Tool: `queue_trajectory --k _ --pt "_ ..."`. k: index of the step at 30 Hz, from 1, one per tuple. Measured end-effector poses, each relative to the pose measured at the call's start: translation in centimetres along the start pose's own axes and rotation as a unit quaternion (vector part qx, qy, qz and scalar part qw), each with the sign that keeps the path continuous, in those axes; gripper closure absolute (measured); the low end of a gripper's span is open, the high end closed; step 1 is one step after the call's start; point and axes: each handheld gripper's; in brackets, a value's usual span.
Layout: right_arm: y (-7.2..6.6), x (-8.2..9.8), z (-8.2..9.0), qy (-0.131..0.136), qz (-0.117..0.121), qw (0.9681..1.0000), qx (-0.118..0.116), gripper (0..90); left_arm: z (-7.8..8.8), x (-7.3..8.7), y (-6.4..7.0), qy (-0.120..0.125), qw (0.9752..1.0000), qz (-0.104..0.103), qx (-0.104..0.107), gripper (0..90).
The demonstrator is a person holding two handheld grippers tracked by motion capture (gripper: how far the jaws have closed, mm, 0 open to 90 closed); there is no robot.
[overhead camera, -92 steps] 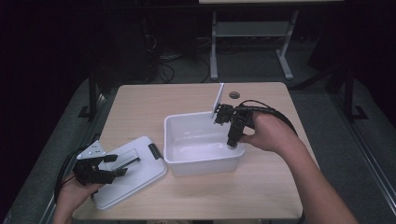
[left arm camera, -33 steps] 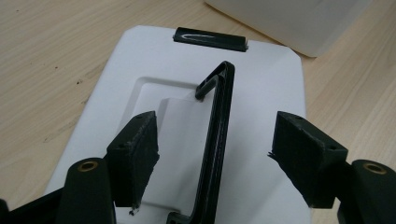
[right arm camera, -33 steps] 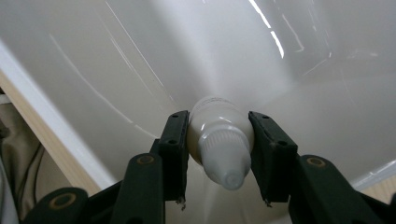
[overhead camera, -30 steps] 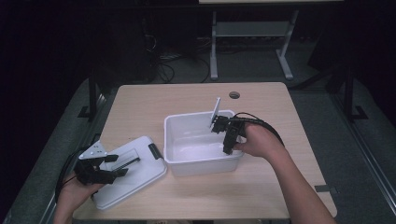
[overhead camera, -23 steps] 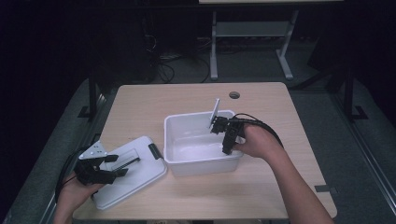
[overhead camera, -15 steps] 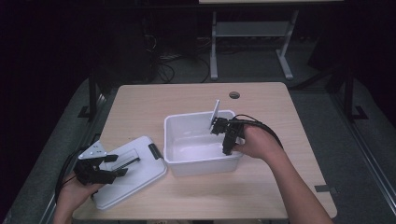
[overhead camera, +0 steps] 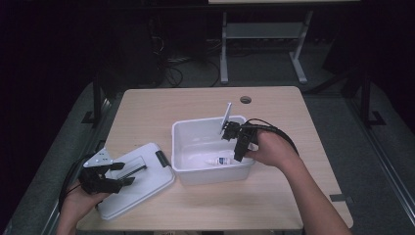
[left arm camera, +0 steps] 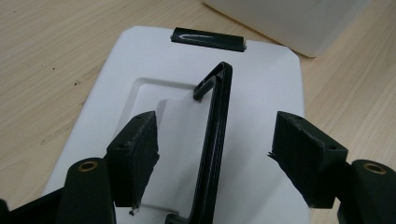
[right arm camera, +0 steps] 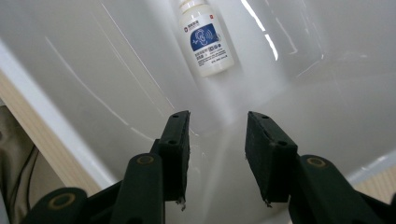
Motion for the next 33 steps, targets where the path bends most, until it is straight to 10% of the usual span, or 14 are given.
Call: queue_trajectory --k 33 --pt "-0.1 5.1 6.3 0.055 -0.03 0.9977 0.027 55.1 0.2 0.2 0.3 -0.002 1.0 0.002 -0.004 30.8"
Point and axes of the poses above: each handheld gripper's, and its own axes: z roughly backward along the jaws, x roughly out of its underside, y roughly to its right, and after that the axes turned 5 degrees about -y, right-handed
